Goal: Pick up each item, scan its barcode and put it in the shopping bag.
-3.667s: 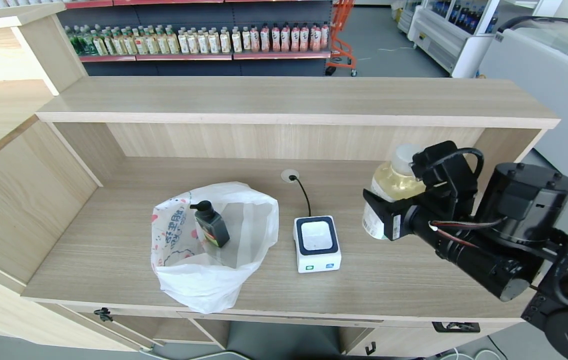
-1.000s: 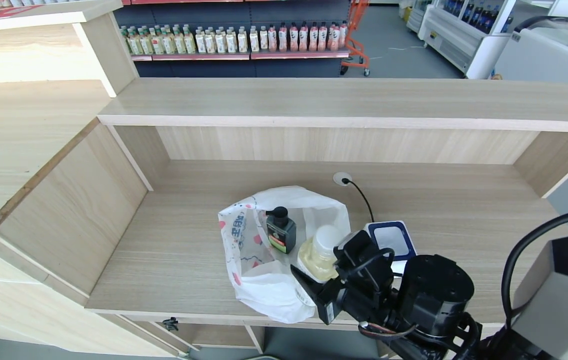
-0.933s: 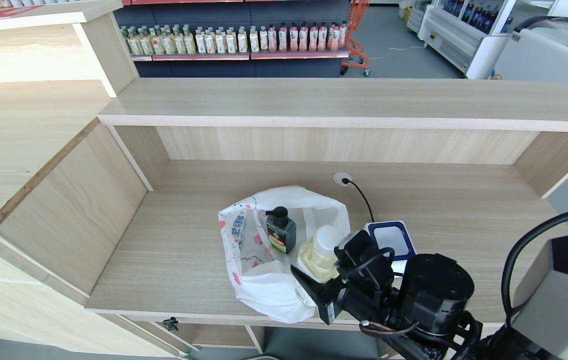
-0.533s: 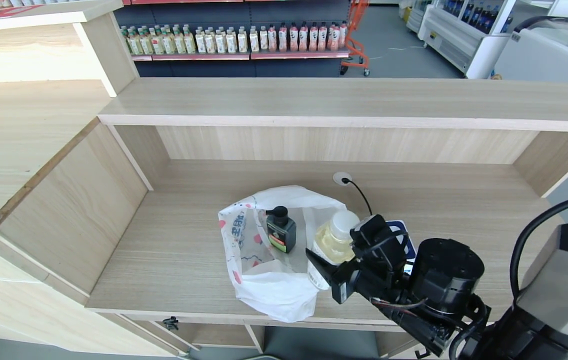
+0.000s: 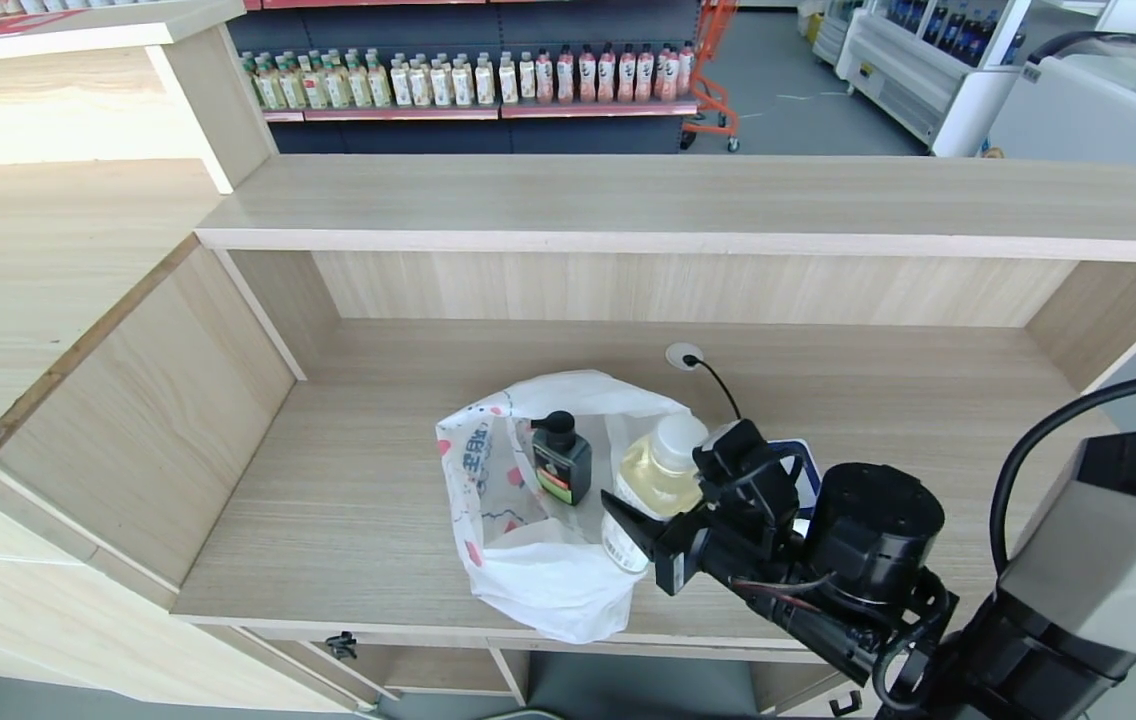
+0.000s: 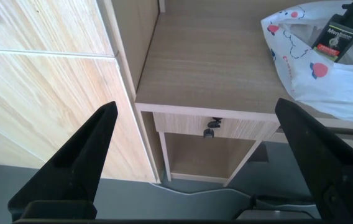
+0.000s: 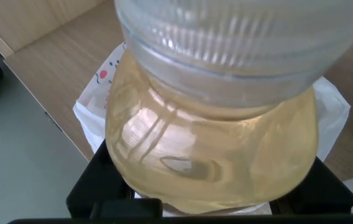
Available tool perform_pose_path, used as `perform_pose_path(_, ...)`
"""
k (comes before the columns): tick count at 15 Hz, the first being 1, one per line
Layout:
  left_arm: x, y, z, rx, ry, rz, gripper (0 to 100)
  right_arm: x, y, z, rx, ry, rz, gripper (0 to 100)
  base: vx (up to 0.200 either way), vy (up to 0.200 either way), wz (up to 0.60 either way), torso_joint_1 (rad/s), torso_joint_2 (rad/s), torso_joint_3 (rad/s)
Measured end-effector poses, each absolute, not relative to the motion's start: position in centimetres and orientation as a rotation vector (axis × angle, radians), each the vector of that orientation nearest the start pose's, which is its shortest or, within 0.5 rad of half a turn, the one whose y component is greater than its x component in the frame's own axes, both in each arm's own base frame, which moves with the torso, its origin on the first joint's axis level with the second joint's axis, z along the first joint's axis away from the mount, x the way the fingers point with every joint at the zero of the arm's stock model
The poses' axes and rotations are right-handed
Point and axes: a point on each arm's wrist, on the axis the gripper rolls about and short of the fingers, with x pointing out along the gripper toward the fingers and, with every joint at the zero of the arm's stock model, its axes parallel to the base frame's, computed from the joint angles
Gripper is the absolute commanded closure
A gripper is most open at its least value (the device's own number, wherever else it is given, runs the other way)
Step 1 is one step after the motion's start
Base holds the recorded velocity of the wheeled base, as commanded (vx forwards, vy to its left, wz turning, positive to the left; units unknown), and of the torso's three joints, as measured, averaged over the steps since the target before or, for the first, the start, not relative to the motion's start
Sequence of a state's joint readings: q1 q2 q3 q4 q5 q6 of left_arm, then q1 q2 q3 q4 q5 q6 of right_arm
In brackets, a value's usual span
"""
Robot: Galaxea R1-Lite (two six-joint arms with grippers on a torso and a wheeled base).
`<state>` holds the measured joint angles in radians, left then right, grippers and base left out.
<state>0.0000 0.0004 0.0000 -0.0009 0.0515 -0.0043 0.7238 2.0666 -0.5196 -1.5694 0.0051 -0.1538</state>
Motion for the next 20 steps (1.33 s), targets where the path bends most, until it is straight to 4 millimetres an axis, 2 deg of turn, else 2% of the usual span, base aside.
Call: perform_pose_path(20,-2.3,0.1,7.6,-0.004,-0.001,0.052,0,28.8,21.5,6.8,-0.116,-0.067,0.832,100,0.000,0.000,0.00,0.000,0.00,0.000)
